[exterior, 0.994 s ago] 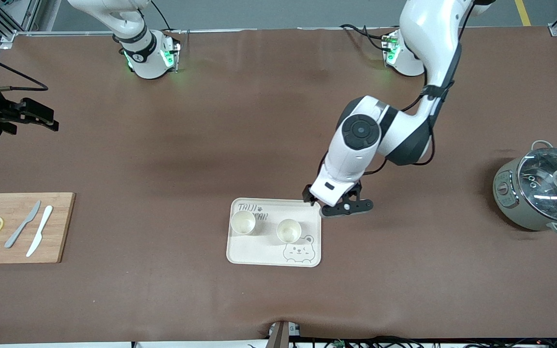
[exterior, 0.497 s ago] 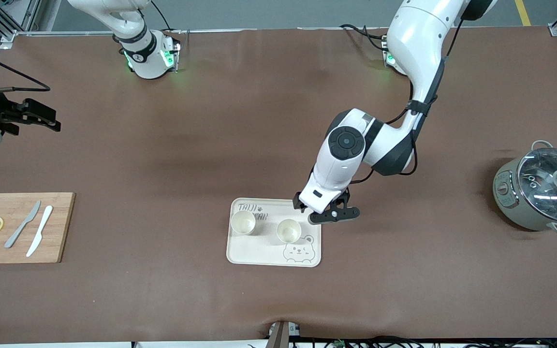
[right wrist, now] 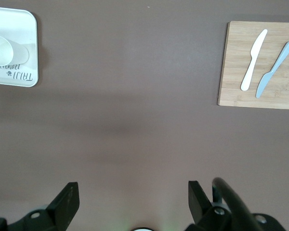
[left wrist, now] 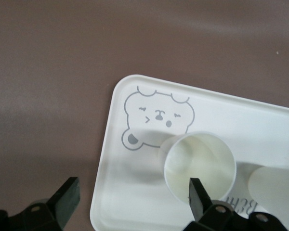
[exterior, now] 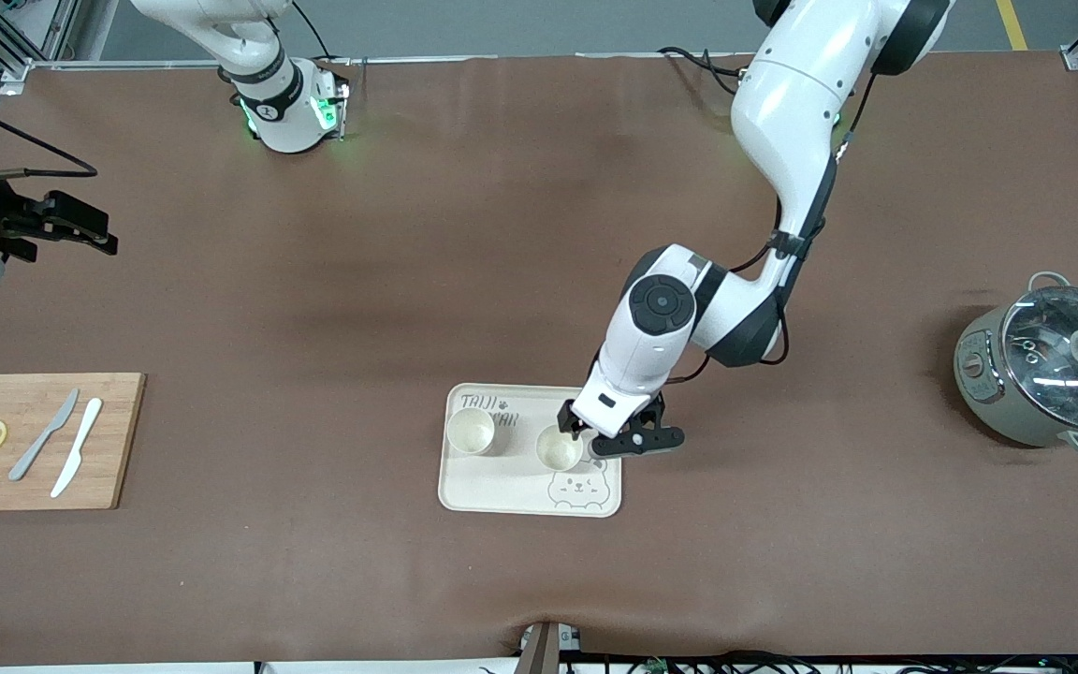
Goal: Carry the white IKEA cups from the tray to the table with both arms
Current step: 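Lower the left gripper and close it on the cup rim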
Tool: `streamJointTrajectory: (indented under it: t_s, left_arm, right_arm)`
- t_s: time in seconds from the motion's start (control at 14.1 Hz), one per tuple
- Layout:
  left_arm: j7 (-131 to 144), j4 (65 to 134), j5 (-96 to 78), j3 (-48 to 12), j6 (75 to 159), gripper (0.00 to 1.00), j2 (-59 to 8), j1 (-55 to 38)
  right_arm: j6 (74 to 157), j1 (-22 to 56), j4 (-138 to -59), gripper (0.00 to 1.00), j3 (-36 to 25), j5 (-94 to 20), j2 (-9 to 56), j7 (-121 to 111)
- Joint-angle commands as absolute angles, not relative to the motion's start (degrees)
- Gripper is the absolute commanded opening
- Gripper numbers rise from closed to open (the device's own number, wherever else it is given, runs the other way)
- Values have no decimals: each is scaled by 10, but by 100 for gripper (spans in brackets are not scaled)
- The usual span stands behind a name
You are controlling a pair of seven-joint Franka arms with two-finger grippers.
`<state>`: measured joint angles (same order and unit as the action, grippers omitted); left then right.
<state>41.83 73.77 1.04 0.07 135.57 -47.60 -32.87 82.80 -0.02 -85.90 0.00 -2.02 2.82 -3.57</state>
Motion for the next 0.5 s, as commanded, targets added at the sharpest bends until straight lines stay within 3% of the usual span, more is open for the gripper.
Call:
streamJointTrajectory:
  t_s: [0.0,0.43]
  left_arm:
    - [411,702,25,10,1367,100,-503,-335]
    - [411,703,25,16,1399,100,-519,-345]
  right_arm:
    - [821,-4,-848,100,1,-28,34,-35]
    - [819,-4,-847,100,1,-28,40,-35]
